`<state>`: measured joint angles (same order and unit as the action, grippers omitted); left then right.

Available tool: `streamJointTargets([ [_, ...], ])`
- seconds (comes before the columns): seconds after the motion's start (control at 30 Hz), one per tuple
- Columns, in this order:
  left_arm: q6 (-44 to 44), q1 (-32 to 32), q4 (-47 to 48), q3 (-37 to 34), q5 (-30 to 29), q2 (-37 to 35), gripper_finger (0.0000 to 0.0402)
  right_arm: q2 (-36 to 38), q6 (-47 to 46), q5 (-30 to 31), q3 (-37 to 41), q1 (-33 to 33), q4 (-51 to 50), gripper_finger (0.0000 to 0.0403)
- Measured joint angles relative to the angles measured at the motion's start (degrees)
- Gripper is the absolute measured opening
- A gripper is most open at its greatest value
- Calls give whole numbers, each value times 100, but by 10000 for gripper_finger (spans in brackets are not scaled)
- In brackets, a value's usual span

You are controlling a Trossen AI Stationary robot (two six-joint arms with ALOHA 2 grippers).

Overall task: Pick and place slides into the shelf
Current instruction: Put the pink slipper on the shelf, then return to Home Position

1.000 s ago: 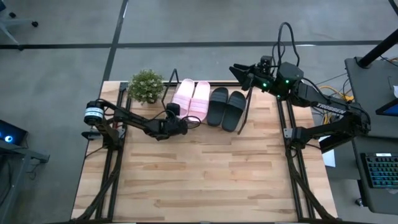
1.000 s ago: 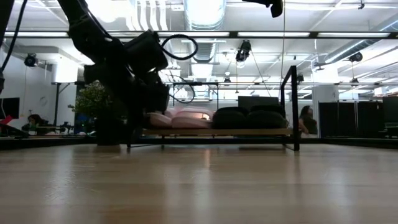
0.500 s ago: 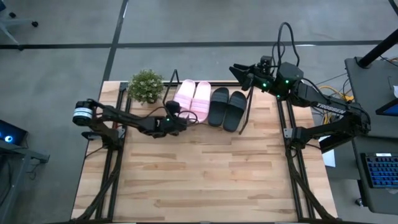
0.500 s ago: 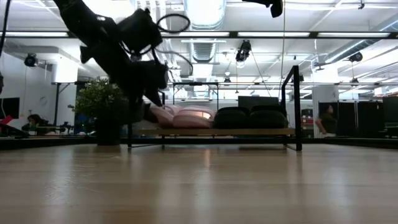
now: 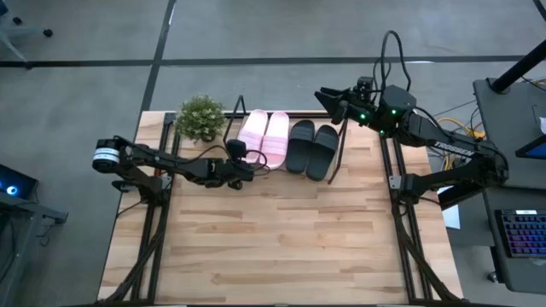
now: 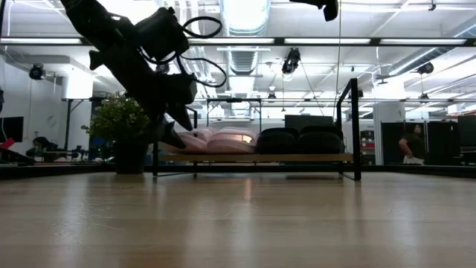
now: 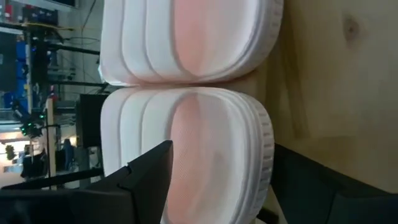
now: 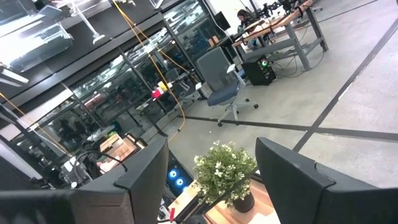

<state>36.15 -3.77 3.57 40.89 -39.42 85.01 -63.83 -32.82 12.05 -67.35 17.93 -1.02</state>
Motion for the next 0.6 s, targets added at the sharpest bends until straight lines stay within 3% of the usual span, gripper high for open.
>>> streamJointTargets([
  [0.2,6,2,357,27,484,-43,235,-2,9,-5,2,0,-2,233],
  [0.6,8,58,772,141,559,-443,235,-2,35,-23,4,0,-3,233],
])
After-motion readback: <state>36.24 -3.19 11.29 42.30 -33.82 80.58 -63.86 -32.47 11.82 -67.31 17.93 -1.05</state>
